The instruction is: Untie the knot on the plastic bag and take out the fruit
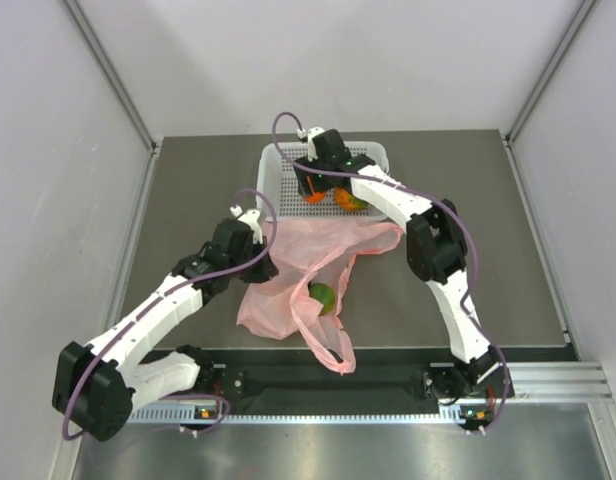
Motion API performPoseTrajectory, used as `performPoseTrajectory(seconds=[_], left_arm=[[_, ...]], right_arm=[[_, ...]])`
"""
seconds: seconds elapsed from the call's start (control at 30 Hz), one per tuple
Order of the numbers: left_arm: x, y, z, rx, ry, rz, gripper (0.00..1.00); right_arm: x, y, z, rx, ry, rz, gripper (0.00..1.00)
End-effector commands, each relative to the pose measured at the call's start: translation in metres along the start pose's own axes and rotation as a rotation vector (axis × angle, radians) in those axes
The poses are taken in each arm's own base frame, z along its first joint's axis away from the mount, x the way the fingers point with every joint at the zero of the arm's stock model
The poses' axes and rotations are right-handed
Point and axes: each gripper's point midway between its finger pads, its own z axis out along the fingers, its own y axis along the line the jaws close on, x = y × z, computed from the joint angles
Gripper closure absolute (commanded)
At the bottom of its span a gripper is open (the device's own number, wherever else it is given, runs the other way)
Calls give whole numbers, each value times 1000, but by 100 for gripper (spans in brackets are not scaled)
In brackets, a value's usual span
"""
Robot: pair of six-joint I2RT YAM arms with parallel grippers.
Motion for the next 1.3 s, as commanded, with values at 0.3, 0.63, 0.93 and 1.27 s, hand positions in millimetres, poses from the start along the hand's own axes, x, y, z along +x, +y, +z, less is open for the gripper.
performPoseTrajectory(seconds=[0.3,0.63,0.93,1.27], left_arm=[[-4,-2,0,12,-20,-11,100],[-12,-7,-1,23,-35,-2,100],[-10,-1,5,-1,-39,-8,100],[2,18,17,-68,-45,-27,100]], right_arm=[[-39,-21,-23,60,-67,-12,25],[-120,-18,-169,95,-321,-2,0],[-50,18,-323,-80,-443,17,0],[106,60,-321,-193,-238,-42,4]])
